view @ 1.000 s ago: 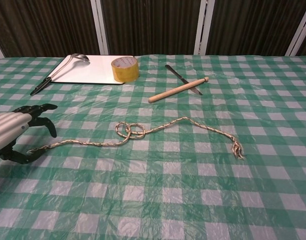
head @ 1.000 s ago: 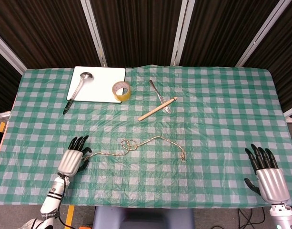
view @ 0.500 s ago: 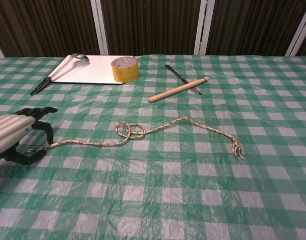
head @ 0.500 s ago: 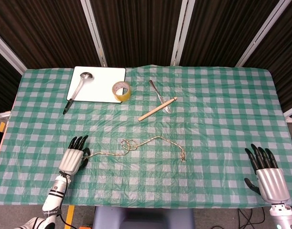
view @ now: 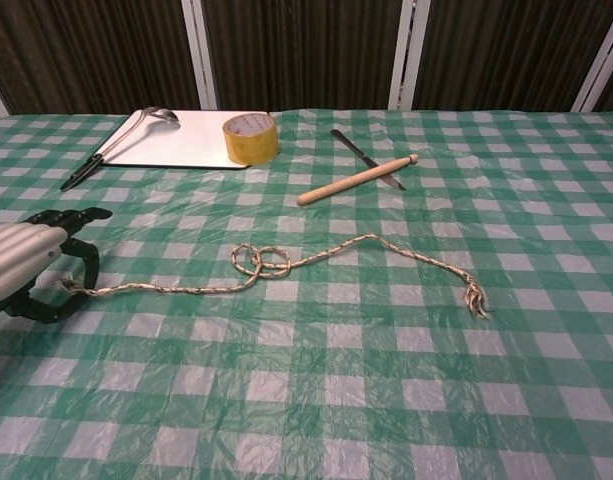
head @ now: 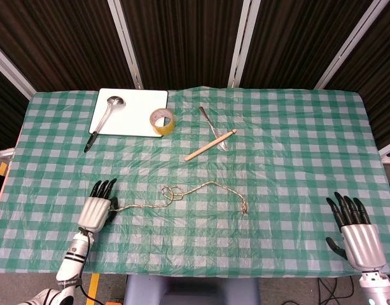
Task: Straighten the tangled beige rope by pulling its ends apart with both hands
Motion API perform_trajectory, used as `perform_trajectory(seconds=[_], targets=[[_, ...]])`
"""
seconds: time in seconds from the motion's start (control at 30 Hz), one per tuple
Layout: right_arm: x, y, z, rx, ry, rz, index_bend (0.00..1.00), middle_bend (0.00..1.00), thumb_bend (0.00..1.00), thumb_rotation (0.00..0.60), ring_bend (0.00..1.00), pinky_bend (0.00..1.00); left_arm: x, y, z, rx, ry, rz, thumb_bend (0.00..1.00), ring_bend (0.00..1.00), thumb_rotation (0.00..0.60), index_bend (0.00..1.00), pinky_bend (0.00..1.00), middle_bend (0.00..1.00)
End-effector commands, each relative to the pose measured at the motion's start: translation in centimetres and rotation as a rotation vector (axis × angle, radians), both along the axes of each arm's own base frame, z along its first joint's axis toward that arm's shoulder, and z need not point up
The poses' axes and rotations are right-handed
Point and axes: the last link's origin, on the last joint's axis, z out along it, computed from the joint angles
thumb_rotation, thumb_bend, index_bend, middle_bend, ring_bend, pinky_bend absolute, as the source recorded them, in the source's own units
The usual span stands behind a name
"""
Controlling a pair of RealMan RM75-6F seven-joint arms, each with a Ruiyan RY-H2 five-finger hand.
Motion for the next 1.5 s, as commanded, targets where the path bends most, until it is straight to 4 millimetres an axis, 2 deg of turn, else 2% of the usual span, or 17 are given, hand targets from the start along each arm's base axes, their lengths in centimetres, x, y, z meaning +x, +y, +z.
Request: perform_trajectory(seconds=[0.03, 0.23, 0.3, 0.47, 0.6, 0.73, 0.87, 1.2, 1.5], targets=[[0.0, -0.1, -0.2, 0.004, 0.001, 0.003, 0.0, 0.0, 0.29, 0.6, 0.0, 0.0, -0.1, 0.1, 0.1, 0.001, 0.008, 0.003, 0.51, 0.0, 0.6, 0.61, 0.07, 0.02], [0.7, -1.3, -1.7, 0.051, -0.007, 0.037, 0.0, 0.0, 0.29, 0.6, 0.0, 0.0, 0.1, -0.1, 0.8, 0.021, 0.004, -0.026, 0.54, 0.0, 0.6, 0.64, 0.07, 0.03], [1.3, -2.3, -2.5, 0.07, -0.003, 0.057, 0.05, 0.0, 0.29, 0.6, 0.0, 0.0, 0.0, -0.1, 1.1, 0.026, 0.005, -0.029, 0.54, 0.0, 0.6, 0.64, 0.07, 0.03], [4.3, -5.6, -4.8, 0.104, 0.002, 0.145, 0.31, 0.0, 0.29, 0.6, 0.0, 0.0, -0.2, 0.0, 1.7, 0.031, -0.007, -0.023, 0.53, 0.0, 0.6, 0.64, 0.07, 0.03], [6.5, -8.1, -7.3, 0.149, 0.006, 0.167, 0.46, 0.0, 0.3, 0.6, 0.0, 0.0, -0.3, 0.0, 1.9, 0.027, -0.011, -0.023, 0.53, 0.0, 0.6, 0.64, 0.07, 0.03], [8.4, -9.7, -10.1, 0.216, 0.041, 0.172, 0.48, 0.0, 0.3, 0.6, 0.0, 0.0, -0.5, 0.1, 2.1, 0.027, -0.011, -0.022, 0.53, 0.0, 0.6, 0.65, 0.07, 0.03], [9.9, -10.5, -12.0, 0.26, 0.082, 0.196, 0.49, 0.0, 0.3, 0.6, 0.0, 0.0, -0.6, 0.3, 2.4, 0.031, -0.012, -0.016, 0.53, 0.0, 0.6, 0.65, 0.07, 0.03], [11.6, -12.9, -14.0, 0.292, 0.247, 0.264, 0.48, 0.0, 0.37, 0.6, 0.0, 0.0, -1.0, 0.4, 2.9, 0.035, -0.016, -0.004, 0.53, 0.0, 0.6, 0.65, 0.07, 0.03], [11.6, -14.1, -15.3, 0.317, 0.358, 0.314, 0.52, 0.0, 0.4, 0.6, 0.0, 0.0, -1.1, 0.7, 2.8, 0.041, -0.016, 0.001, 0.53, 0.0, 0.6, 0.65, 0.07, 0.03]])
